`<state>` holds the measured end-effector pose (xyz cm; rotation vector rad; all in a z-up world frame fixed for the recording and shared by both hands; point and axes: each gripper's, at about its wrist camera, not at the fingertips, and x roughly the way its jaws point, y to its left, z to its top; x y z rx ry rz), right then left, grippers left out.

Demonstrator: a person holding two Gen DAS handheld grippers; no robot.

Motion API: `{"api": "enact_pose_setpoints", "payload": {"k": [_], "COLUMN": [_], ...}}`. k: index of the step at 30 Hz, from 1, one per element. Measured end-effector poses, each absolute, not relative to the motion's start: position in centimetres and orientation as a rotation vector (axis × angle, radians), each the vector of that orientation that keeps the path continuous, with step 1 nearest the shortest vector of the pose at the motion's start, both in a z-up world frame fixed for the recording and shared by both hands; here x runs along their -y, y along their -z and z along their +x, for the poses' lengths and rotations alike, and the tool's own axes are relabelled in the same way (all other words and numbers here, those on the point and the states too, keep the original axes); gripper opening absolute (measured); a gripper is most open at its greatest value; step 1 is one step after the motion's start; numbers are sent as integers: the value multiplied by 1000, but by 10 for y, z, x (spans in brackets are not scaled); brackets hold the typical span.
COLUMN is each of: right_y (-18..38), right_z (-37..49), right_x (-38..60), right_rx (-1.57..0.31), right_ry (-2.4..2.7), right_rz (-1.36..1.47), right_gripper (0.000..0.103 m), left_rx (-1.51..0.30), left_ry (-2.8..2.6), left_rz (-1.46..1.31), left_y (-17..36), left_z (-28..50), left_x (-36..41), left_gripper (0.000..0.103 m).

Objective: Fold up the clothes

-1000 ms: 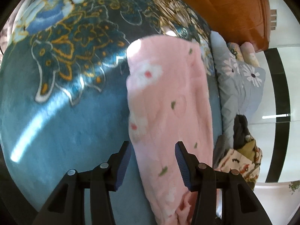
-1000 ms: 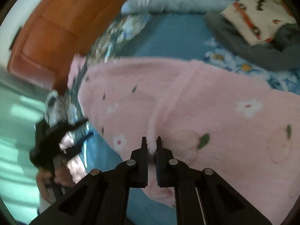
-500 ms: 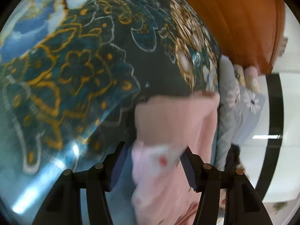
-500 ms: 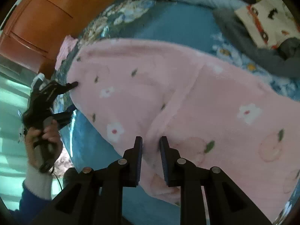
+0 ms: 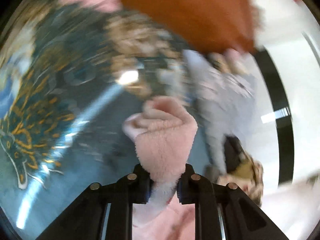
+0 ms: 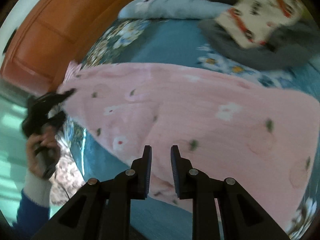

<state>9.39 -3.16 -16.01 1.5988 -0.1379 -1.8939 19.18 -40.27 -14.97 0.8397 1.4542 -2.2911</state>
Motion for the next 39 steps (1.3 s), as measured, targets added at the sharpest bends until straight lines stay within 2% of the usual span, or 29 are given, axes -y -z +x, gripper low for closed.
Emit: {"api": "enact_pose_setpoints", "payload": {"k": [4,8,14,19,23,28,29,31,34,37,39], "right_y": [159,163,172,173,179,180,178,175,169,161,156], "right_z": [86,80,78,85,87,87,88,88,87,86,87], "right_x": [-10,-58,-135,-172,-176,-170,-169,-167,-163,-155,-148], "right_rx": [249,360,581,658,692,683,680,669,635,601,585], "right_ry": [1972,2056,2191,2273,2259,2250,2250,2254,2262,2250,2231], "right_rz": [1616,1652,1706,1711,1721,1706,1701,1683,1649,1579,1532], "right_gripper": [20,20,20,21,21,21,21,21,21,22,29], "left_rx": [-1302,-1237,-1081,-997,-889,-812,-805,-836,-1012,-1191,-1196], "left_ry": [2565,2726,2783,2767,2730,2626,2607,2590,2602,2613,2607], "left_rz": [884,1001,1377,1660,1777,1921,1952,1989,1993,1923,1781], "left_y": [90,77,110,135,153,171,174,176,169,160,154], "left_z": [169,149,118,112,113,114,115,120,132,147,157], "left_x": [332,251,148,84,59,44,42,42,54,79,105], "left_gripper": [20,20,20,20,22,34,36,48,65,66,66]}}
